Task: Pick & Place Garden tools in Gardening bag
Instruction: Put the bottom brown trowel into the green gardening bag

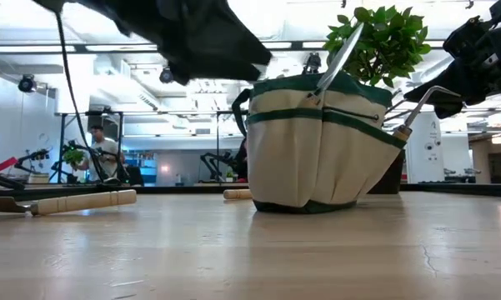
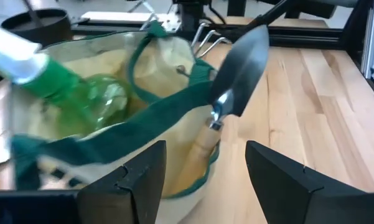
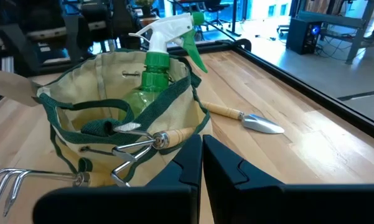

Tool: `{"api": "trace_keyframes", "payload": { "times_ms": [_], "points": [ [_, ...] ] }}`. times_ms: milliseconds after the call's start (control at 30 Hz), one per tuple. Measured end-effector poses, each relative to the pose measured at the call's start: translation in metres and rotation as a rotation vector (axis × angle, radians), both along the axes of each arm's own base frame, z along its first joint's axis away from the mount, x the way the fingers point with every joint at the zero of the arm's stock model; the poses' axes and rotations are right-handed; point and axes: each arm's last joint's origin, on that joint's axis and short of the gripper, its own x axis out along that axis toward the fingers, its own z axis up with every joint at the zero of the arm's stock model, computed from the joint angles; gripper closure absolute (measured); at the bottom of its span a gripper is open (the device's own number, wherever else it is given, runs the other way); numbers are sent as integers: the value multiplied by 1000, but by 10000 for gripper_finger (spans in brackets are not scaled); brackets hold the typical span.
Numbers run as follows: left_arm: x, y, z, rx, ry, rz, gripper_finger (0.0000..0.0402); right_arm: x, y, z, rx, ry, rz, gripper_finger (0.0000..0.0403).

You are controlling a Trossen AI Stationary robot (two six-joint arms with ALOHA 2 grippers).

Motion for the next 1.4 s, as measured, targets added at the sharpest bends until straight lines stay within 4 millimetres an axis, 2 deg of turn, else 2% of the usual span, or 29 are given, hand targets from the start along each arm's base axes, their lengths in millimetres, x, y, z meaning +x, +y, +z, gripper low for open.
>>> {"api": "trace_keyframes", "payload": {
  "times_ms": [233,367,533,700,967,1167,1267,1400],
  "points": [
    [-24,10,28,-82,35,36,179,0,0,0,0,0,0,394],
    [-34,15,35,-123,61,57,180,0,0,0,0,-1,0,394],
    [-46,20,36,-138,127,114,179,0,0,0,0,0,0,394],
    [-54,31,31,-40,159,304,186,0,0,0,0,0,0,394],
    [-54,59,36,-45,82,536,201,0,0,0,0,0,0,394],
    [-61,82,16,-49,194,647,210,0,0,0,0,0,0,394],
    [-71,89,1,-147,319,664,211,0,0,0,0,0,0,394],
    [-82,85,-16,-348,536,569,211,0,0,0,0,0,0,394]
  ]
}}
